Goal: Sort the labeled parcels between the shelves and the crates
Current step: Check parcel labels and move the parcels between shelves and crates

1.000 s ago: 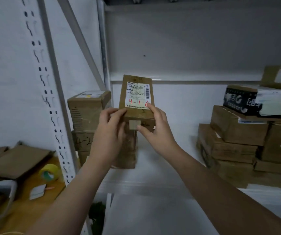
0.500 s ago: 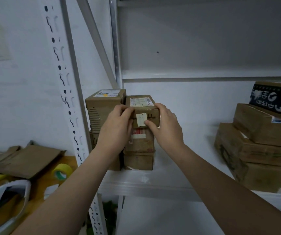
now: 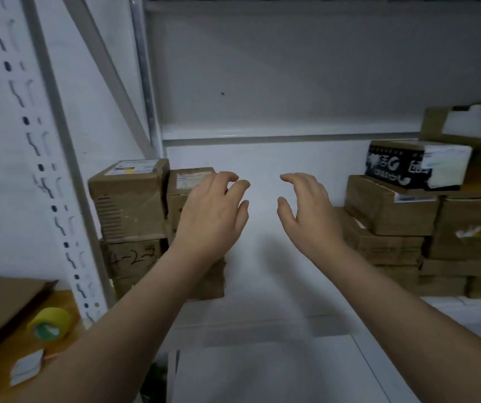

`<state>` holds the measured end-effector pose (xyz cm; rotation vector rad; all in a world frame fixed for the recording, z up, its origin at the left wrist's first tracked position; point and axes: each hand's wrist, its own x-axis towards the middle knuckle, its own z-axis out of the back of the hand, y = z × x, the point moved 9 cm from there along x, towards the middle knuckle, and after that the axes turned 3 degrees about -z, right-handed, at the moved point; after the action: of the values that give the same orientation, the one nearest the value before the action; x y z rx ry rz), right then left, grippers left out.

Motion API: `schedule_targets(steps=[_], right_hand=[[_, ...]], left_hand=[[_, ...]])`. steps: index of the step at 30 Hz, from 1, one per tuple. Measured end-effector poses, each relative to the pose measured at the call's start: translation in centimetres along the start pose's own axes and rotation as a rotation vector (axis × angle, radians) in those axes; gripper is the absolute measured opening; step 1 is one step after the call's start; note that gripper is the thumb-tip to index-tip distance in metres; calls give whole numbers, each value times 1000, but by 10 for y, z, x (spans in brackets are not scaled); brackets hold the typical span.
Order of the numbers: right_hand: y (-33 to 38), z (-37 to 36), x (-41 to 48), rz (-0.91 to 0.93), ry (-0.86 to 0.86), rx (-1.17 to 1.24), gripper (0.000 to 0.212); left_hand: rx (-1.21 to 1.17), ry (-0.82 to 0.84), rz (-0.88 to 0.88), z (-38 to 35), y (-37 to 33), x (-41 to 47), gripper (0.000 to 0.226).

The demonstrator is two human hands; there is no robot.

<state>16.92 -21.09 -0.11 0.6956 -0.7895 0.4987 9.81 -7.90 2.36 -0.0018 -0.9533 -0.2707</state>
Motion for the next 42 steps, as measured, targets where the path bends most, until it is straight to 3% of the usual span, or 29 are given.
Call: schedule_targets(steps=[14,17,20,22,27,32,37,40,42], right_hand=[[-146,174,-28,-217,-107,-258,40],[-176,192,-23,-285,-103,-183,42],[-205,192,-20,-442,-64,53,46],[-219,184,-21,-529,-28,189,50],[-225,169,-24,-562,4,436,54],[-223,160,-23,-571,-14,703,36],[-222,161,-23,-532,-57,804,14],[-215,167,-23,-474,-90,826,12],[-208,173,-24,-412,-121,840,13]], left_hand=[[-409,32,-60,-89,-181,86,54],[-388,43,-68,-104,-208,125,69],[-293,136,-75,-124,-223,154,76],[-307,162,-32,-131,-222,158,67],[-427,-53,24,-111,-222,131,43],[-493,-136,73,-103,-229,109,34],[-596,-187,124,-99,-227,99,26],[-709,-204,160,-94,-226,92,7],[-870,-200,266,-94,-221,84,11]])
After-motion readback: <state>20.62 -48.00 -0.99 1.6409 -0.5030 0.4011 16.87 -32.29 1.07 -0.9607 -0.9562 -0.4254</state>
